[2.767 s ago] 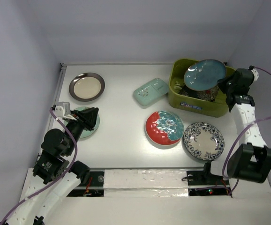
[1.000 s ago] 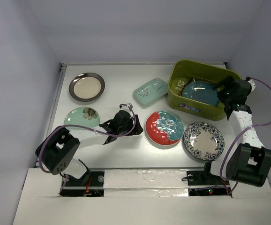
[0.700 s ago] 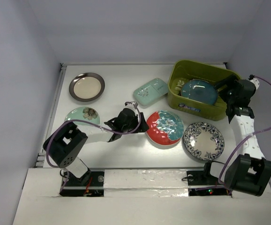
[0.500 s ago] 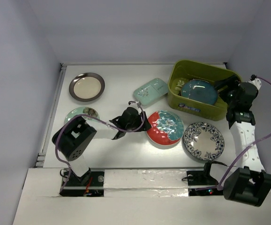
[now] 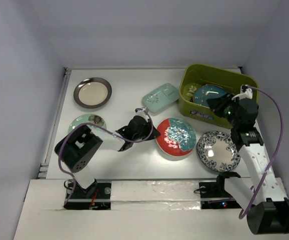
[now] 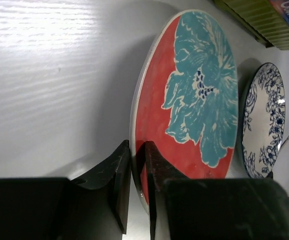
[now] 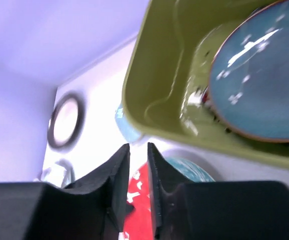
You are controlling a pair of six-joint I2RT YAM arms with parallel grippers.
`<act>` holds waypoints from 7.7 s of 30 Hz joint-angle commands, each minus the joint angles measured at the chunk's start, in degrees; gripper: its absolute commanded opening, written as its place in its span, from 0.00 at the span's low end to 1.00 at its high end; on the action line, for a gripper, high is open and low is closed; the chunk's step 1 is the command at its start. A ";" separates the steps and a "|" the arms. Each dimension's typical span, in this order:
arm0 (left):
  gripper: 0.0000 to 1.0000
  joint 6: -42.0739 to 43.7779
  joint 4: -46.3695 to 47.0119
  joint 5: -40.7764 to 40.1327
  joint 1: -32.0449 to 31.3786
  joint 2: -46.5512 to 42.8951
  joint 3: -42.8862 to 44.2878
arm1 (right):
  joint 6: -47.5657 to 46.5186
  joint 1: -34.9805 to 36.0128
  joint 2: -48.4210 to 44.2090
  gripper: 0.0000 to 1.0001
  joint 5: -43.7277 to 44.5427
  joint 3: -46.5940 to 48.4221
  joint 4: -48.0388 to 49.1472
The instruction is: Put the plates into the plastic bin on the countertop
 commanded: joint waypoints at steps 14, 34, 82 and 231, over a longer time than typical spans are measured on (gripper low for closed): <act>0.00 2.01 -16.36 -1.07 7.21 -43.25 -7.63 | -2.27 17.66 1.96 0.94 -8.02 -10.72 7.20; 0.00 -3.79 -16.02 16.17 15.75 -57.68 -5.34 | 4.65 27.69 19.19 0.70 -17.33 -11.69 31.01; 0.80 24.78 -50.03 -9.85 15.75 -79.21 3.45 | 7.48 -17.92 33.08 0.00 2.43 21.89 4.04; 0.79 20.20 -52.14 -25.75 6.52 -81.14 7.67 | 2.30 -13.42 17.69 0.00 1.20 20.21 2.56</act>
